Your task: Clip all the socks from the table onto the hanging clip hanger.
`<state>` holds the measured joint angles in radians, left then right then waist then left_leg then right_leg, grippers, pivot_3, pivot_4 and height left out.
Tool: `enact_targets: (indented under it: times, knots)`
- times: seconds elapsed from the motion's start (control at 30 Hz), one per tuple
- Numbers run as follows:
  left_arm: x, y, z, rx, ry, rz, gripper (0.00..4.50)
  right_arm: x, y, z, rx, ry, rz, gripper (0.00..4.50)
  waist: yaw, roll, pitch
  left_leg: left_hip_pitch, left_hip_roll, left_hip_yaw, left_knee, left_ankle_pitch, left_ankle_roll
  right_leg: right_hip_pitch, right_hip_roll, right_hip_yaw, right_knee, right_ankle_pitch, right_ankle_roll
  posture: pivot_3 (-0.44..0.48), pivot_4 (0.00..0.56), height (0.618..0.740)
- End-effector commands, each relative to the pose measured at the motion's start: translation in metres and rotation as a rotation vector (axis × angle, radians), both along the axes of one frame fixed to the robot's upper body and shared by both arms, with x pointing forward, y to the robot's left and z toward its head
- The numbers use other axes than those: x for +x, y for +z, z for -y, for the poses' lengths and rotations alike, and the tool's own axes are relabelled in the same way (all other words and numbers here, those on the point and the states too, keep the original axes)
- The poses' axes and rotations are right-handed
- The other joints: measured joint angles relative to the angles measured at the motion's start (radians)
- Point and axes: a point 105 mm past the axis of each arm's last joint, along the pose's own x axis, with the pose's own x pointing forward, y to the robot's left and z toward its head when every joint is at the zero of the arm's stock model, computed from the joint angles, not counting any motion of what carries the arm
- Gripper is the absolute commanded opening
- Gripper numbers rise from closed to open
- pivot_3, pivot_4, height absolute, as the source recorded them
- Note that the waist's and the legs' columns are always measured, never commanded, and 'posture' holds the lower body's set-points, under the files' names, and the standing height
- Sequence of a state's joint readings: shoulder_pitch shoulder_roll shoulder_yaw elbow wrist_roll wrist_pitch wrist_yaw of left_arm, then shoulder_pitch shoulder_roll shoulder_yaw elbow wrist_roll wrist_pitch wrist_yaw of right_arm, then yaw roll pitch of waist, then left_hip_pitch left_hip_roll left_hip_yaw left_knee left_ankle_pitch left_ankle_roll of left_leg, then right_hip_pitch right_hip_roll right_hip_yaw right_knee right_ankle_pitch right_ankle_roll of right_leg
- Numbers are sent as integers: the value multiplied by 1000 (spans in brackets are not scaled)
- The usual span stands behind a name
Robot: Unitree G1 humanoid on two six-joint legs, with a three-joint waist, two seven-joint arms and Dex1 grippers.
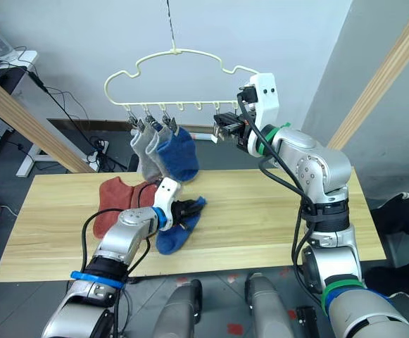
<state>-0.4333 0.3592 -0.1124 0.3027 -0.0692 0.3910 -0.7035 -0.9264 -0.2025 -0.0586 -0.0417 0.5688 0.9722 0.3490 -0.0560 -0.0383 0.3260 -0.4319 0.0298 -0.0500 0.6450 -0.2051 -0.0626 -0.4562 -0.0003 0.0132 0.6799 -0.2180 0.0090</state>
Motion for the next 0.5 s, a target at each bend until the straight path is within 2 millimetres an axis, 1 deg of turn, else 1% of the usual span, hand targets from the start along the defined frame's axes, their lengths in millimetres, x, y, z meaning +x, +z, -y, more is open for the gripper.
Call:
enact_targets:
  times: [0.03,0.1,0.17,0.3,0.4,0.5]
  knots:
    - [-6,28,2,-27,-42,86,33,0,15,6,22,-12,47,0,-1,0,0,0,0,0,0,0,0,0,0,0,0,0,0,-52,292,740]
    - [-12,51,7,-117,-78,164,33,4,14,11,27,-33,32,0,-1,0,0,0,0,0,0,0,0,0,0,0,0,0,0,-49,292,740]
    - [-18,65,9,-135,-113,221,33,6,13,12,39,-37,15,0,0,0,0,0,0,1,0,0,0,0,0,0,0,0,0,-44,294,740]
    - [-27,80,14,-150,-165,288,33,8,11,13,56,-33,-20,0,1,0,0,0,-1,1,0,0,0,0,0,1,-1,0,0,-38,295,740]
    - [-38,109,23,-165,-258,472,33,9,8,12,67,-21,-70,0,2,0,0,0,0,1,0,0,0,0,0,1,-1,0,0,-29,296,740]
    - [-44,121,25,-168,-299,590,33,9,6,12,96,-9,-136,0,4,0,0,0,0,1,0,0,0,0,0,1,-1,0,0,-28,295,740]
